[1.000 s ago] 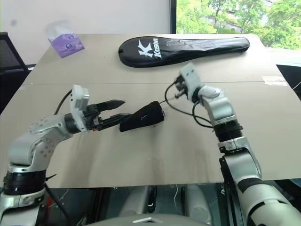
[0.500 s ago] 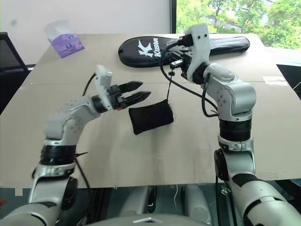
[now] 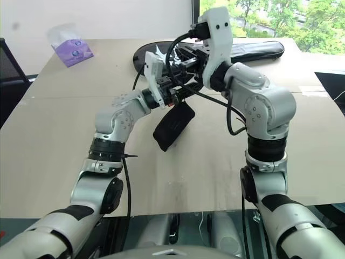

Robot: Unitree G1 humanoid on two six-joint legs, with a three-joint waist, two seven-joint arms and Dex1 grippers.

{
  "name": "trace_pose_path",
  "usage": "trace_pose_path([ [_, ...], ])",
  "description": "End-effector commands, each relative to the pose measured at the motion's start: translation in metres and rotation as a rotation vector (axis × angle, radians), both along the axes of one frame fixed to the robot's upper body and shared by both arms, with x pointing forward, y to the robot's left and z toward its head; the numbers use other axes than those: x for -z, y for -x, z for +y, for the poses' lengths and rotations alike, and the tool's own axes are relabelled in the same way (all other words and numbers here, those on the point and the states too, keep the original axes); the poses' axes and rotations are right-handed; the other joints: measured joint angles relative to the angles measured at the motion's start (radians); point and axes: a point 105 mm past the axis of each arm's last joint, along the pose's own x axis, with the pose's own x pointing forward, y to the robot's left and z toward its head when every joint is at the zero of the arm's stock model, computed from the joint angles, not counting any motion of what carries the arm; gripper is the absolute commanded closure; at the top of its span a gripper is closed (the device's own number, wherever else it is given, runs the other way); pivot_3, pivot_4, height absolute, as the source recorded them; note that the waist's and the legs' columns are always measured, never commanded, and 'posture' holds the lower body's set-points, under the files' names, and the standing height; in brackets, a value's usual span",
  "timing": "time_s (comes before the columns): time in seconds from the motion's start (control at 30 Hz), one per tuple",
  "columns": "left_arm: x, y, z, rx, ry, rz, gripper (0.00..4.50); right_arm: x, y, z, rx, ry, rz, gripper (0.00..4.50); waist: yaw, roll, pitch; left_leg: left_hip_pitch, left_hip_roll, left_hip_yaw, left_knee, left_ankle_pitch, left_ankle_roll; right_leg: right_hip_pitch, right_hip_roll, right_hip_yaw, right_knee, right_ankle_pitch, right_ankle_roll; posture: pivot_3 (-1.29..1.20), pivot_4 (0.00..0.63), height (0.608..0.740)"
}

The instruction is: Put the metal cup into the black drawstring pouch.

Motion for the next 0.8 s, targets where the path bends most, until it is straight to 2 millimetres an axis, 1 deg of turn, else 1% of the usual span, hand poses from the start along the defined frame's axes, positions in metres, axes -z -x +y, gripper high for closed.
trace_pose_path([
  [0.03, -0.023, 0.002, 0.002, 0.006, 0.047, -0.083, 0.86, -0.023, 0.010, 0.000, -0.006, -0.025, -0.085, 4.46, 0.000, 0.000, 0.000, 0.000, 0.000, 0.000, 0.000, 0.000, 0.000, 0.000, 0.000, 0.000, 0.000, 0.000, 0.000, 0.00, 0.150, 0.740],
  [0.1, -0.027, 0.002, 0.003, 0.007, 0.066, -0.089, 1.41, -0.025, 0.011, -0.001, -0.003, -0.027, -0.092, 4.50, 0.000, 0.000, 0.000, 0.000, 0.000, 0.000, 0.000, 0.000, 0.000, 0.000, 0.000, 0.000, 0.000, 0.000, 0.000, 0.00, 0.150, 0.740],
  [0.13, -0.030, 0.003, 0.004, 0.008, 0.082, -0.093, 1.60, -0.027, 0.012, -0.002, -0.002, -0.028, -0.096, 4.50, 0.000, 0.000, 0.000, 0.000, 0.000, 0.000, 0.000, 0.000, 0.000, 0.000, 0.000, 0.000, 0.000, 0.000, 0.000, 0.00, 0.150, 0.740],
  [0.2, -0.035, 0.003, 0.004, 0.008, 0.102, -0.100, 2.64, -0.029, 0.012, -0.002, -0.002, -0.029, -0.104, 4.50, 0.000, 0.000, 0.000, 0.000, 0.000, 0.000, 0.000, 0.000, 0.000, 0.000, 0.000, 0.000, 0.000, 0.000, 0.000, 0.00, 0.150, 0.740],
  [0.23, -0.038, 0.004, 0.004, 0.011, 0.109, -0.108, 3.03, -0.031, 0.013, -0.002, -0.002, -0.029, -0.108, 4.50, 0.000, 0.000, 0.000, 0.000, 0.000, 0.000, 0.000, 0.000, 0.000, 0.000, 0.000, 0.000, 0.000, 0.000, 0.000, 0.00, 0.150, 0.740],
  [0.3, -0.042, 0.006, 0.004, 0.018, 0.122, -0.119, 4.15, -0.034, 0.014, -0.001, -0.004, -0.030, -0.117, 4.50, 0.000, 0.000, 0.000, 0.000, 0.000, 0.000, 0.000, 0.000, 0.000, 0.000, 0.000, 0.000, 0.000, 0.000, 0.000, 0.00, 0.150, 0.740],
  [0.33, -0.043, 0.006, 0.004, 0.021, 0.125, -0.121, 4.45, -0.036, 0.014, -0.001, -0.005, -0.030, -0.122, 4.50, 0.000, 0.000, 0.000, 0.000, 0.000, 0.000, 0.000, 0.000, 0.000, 0.000, 0.000, 0.000, 0.000, 0.000, 0.000, 0.00, 0.150, 0.740],
  [0.43, -0.046, 0.007, 0.002, 0.025, 0.128, -0.131, 4.45, -0.044, 0.016, -0.001, -0.009, -0.035, -0.143, 4.50, 0.000, 0.000, 0.000, 0.000, 0.000, 0.000, 0.000, 0.000, 0.000, 0.000, 0.000, 0.000, 0.000, 0.000, 0.000, 0.00, 0.150, 0.740],
  [0.6, -0.063, 0.003, 0.005, -0.001, 0.177, -0.162, 4.45, -0.058, 0.017, -0.003, -0.003, -0.030, -0.185, 4.50, 0.001, 0.000, 0.000, -0.002, 0.000, 0.000, 0.000, 0.000, 0.000, -0.001, 0.000, -0.001, 0.000, 0.000, 0.000, 0.00, 0.150, 0.740],
  [0.63, -0.067, 0.003, 0.006, -0.006, 0.183, -0.176, 4.45, -0.064, 0.015, -0.004, 0.006, -0.035, -0.196, 4.50, 0.001, 0.000, 0.000, -0.002, 0.000, 0.000, 0.000, 0.000, 0.000, -0.001, 0.000, 0.000, 0.000, 0.000, 0.000, 0.00, 0.150, 0.740],
  [0.67, -0.073, 0.002, 0.006, -0.009, 0.196, -0.190, 4.45, -0.073, 0.014, -0.007, 0.022, -0.038, -0.224, 4.50, 0.000, 0.000, 0.000, -0.002, 0.000, 0.000, 0.000, 0.000, 0.000, -0.001, 0.000, 0.000, 0.000, 0.000, 0.000, 0.00, 0.150, 0.740],
  [0.73, -0.090, 0.000, 0.007, -0.025, 0.221, -0.243, 4.45, -0.105, 0.014, -0.014, 0.051, -0.070, -0.314, 4.50, 0.001, 0.000, 0.001, -0.002, 0.000, 0.000, 0.000, 0.000, 0.000, -0.002, 0.001, 0.000, 0.000, 0.000, 0.000, 0.00, 0.150, 0.740],
  [0.77, -0.100, -0.002, 0.008, -0.038, 0.244, -0.266, 4.45, -0.118, 0.016, -0.016, 0.063, -0.078, -0.359, 4.50, 0.001, 0.000, 0.001, -0.004, 0.000, 0.000, 0.001, 0.000, 0.000, -0.004, 0.001, 0.000, 0.000, 0.000, 0.000, 0.00, 0.150, 0.740],
  [0.8, -0.108, -0.004, 0.009, -0.051, 0.266, -0.280, 4.45, -0.127, 0.017, -0.017, 0.064, -0.083, -0.387, 4.50, 0.002, 0.000, 0.001, -0.008, 0.000, 0.000, 0.001, 0.000, 0.000, -0.008, 0.001, -0.001, 0.001, 0.000, 0.000, 0.00, 0.150, 0.740],
])
